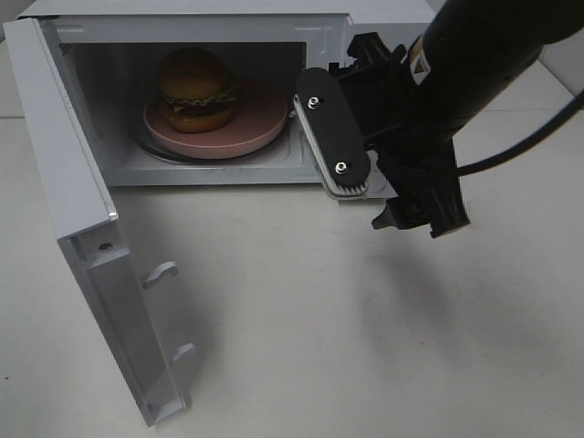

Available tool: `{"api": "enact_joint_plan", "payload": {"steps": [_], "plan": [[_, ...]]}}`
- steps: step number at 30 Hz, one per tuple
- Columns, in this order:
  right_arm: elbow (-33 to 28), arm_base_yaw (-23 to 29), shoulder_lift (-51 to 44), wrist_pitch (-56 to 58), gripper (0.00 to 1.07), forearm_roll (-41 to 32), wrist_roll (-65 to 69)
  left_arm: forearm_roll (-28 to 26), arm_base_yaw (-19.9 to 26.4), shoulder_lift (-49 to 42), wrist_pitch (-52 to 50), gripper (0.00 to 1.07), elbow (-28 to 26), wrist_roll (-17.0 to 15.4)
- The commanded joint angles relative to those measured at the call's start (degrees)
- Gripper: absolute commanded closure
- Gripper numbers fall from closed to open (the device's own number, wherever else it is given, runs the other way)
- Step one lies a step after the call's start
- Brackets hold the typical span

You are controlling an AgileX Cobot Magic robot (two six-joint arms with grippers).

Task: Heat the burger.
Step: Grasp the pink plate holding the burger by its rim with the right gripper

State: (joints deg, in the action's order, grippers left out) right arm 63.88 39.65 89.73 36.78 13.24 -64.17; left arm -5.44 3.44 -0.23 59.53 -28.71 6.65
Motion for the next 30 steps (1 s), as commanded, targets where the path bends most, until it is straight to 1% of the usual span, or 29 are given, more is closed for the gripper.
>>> {"api": "enact_joint_plan", "payload": {"steps": [1,5,9,10,12,14,15,19,30], "plan": [[2.29,0.57,3.09,-2.12,0.18,0.46,1.32,-0.17,0.0,-1.32,-0.52,0.07,0.17,-0.23],[5.56,0.57,7.45,-4.87,0.19,0.46,1.55,-0.17,0.0,-1.32,-0.52,0.07,0.17,-0.23],[7.45,0.57,9.68,-5.84,0.2,0.46,1.66,-0.17,0.0,-1.32,-0.52,0.07,0.17,-0.23],[8.82,0.57,11.17,-6.65,0.2,0.4,1.66,-0.17,0.0,-1.32,-0.52,0.07,0.17,-0.23],[9.57,0.57,11.92,-6.88,0.2,0.4,1.72,-0.17,0.0,-1.32,-0.52,0.07,0.17,-0.23],[11.86,0.57,14.09,-6.99,0.2,0.29,2.23,-0.17,0.0,-1.32,-0.52,0.07,0.17,-0.23],[11.86,0.57,14.09,-6.99,0.2,0.29,2.23,-0.17,0.0,-1.32,-0.52,0.07,0.17,-0.23],[15.18,0.57,17.48,-8.65,0.21,-0.23,2.52,-0.17,0.0,-1.32,-0.52,0.07,0.17,-0.23],[20.74,0.57,24.06,-10.71,0.23,-0.46,2.92,-0.17,0.0,-1.32,-0.52,0.07,0.17,-0.23]]}}
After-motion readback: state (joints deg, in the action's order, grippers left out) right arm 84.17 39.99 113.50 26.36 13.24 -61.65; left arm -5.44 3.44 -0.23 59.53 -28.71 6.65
